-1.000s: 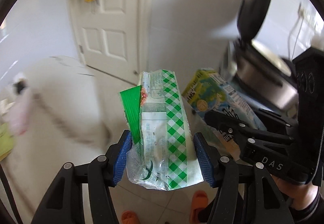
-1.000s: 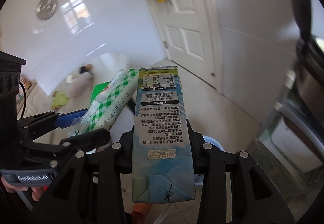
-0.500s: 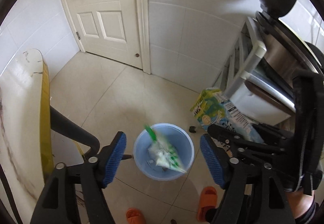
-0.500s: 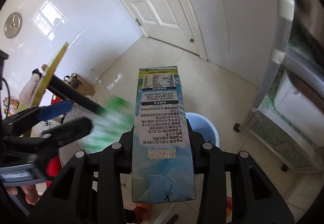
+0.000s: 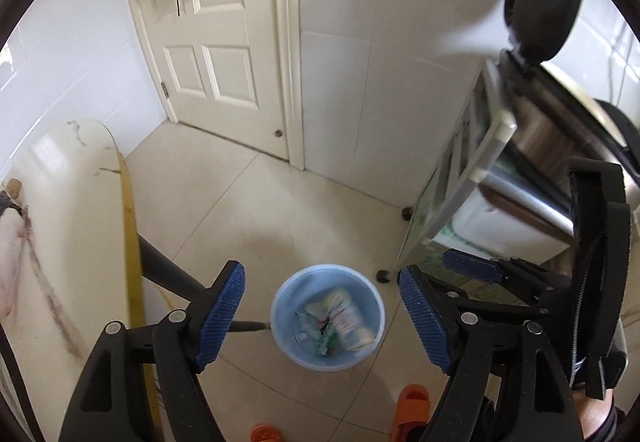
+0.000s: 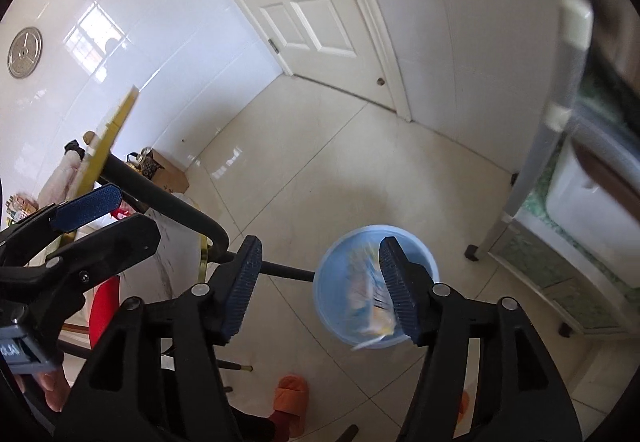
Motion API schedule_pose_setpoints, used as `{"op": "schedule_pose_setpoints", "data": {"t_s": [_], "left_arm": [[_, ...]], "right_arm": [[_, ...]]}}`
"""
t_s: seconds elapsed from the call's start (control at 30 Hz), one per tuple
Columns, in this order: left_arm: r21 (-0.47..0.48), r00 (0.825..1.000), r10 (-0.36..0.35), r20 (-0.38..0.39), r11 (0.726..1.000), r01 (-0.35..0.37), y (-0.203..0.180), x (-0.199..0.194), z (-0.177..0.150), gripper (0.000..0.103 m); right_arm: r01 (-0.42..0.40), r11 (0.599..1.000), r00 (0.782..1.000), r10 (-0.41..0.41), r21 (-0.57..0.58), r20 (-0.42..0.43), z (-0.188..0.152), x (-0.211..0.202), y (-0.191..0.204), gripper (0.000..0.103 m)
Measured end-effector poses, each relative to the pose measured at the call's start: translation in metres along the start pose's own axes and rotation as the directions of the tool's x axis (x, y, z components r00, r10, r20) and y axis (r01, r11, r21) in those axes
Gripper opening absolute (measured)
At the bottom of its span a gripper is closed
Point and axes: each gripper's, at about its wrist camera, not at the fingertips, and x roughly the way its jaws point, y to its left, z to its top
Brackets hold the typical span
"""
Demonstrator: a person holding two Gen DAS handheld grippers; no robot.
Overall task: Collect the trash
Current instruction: 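Carry the wrapper and carton to the blue bucket and open both grippers, then grasp the pink plastic bag with the right gripper while the left grasps the green packet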
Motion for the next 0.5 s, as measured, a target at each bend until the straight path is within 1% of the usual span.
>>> {"op": "schedule_pose_setpoints", "data": {"t_s": [0.1, 0.2, 0.3, 0.4, 0.43, 0.5], "left_arm": [[0.008, 1.0, -0.011, 0.029, 1.0, 0.011, 0.0, -0.026, -0.008, 0.078], [-0.001, 0.996, -0.027, 0.081, 1.0, 0.027, -0.001, -0.06, -0.018, 0.078], [-0.019, 0.99, -0.019, 0.142, 1.0, 0.022, 0.009, -0.1, -0.032, 0.085], [-0.036, 0.979, -0.013, 0.205, 0.999, 0.02, 0.022, -0.138, -0.048, 0.091], [-0.045, 0.975, -0.004, 0.224, 0.999, 0.015, 0.027, -0.151, -0.055, 0.094], [-0.067, 0.966, 0.023, 0.259, 0.998, -0.005, 0.044, -0.177, -0.07, 0.096]], "right_arm": [[0.009, 1.0, 0.999, -0.009, -0.01, 0.036, 0.0, -0.025, 0.009, 0.063], [0.005, 0.999, 0.997, -0.001, -0.043, 0.077, -0.001, -0.052, 0.027, 0.064], [-0.001, 0.996, 0.993, 0.012, -0.092, 0.12, -0.001, -0.078, 0.052, 0.07], [-0.006, 0.99, 0.987, 0.028, -0.139, 0.156, -0.003, -0.097, 0.078, 0.074], [-0.006, 0.987, 0.984, 0.035, -0.16, 0.174, -0.004, -0.105, 0.091, 0.075], [-0.009, 0.982, 0.981, 0.046, -0.19, 0.189, -0.006, -0.114, 0.112, 0.076]]}}
